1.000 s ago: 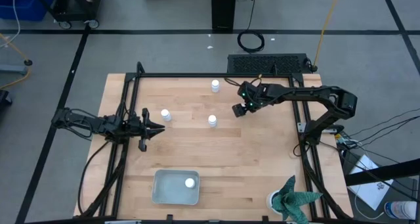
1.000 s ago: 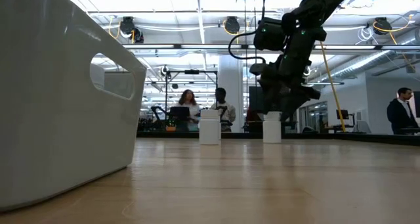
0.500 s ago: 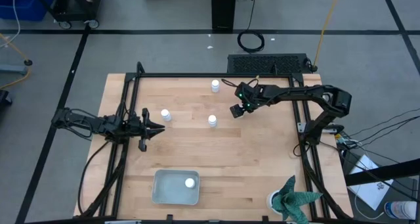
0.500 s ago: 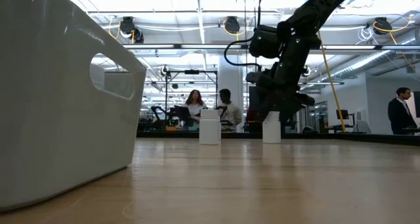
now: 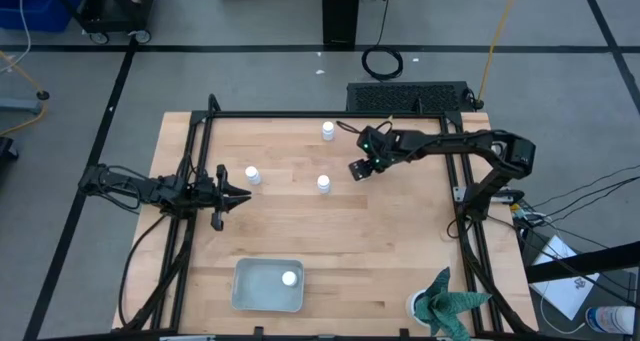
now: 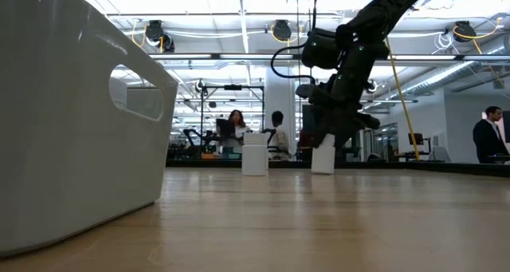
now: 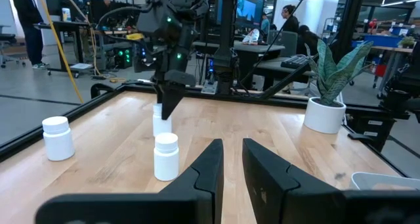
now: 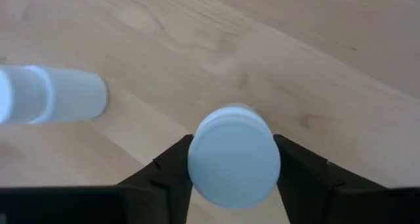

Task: Pick and place pill bottles into a basket
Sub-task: Put the white medicine bottle into the gray bin

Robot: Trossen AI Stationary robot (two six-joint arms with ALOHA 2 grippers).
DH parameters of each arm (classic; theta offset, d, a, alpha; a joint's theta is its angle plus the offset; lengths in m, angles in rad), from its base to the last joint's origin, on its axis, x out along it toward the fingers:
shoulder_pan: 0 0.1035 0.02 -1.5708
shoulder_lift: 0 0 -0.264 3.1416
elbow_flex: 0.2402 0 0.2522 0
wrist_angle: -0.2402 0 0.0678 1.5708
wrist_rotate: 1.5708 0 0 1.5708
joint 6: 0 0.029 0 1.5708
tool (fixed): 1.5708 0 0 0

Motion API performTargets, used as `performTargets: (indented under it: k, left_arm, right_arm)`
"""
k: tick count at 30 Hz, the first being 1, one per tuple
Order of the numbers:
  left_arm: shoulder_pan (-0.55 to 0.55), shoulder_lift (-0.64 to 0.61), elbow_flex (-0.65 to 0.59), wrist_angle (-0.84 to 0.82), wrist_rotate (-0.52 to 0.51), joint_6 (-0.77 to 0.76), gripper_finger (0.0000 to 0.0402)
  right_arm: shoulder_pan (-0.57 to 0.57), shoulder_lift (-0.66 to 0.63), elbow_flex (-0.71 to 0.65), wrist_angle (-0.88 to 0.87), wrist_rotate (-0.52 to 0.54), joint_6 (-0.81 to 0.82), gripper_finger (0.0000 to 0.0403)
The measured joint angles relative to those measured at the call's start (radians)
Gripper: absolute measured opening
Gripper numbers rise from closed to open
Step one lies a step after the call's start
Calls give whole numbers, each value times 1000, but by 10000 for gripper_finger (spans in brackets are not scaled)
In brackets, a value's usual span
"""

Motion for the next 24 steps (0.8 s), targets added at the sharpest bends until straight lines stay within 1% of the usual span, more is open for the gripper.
performTargets:
  k: [2, 8, 12, 15, 18, 24]
  left_arm:
    - [0, 0, 0, 0, 0, 0, 63]
    - [0, 0, 0, 0, 0, 0, 63]
    - [0, 0, 0, -4, 1, 0, 63]
    - [0, 0, 0, 0, 4, 0, 63]
    - [0, 0, 0, 0, 4, 0, 63]
    - [0, 0, 0, 0, 2, 0, 63]
  right_arm:
    - [11, 0, 0, 27, 0, 10, 160]
    - [70, -50, 0, 129, -22, 73, 163]
    - [145, -119, 1, 270, -14, 159, 163]
    - [207, -171, 1, 411, 38, 206, 160]
    - [269, -214, 1, 522, 116, 258, 161]
    - [389, -246, 12, 654, 238, 292, 161]
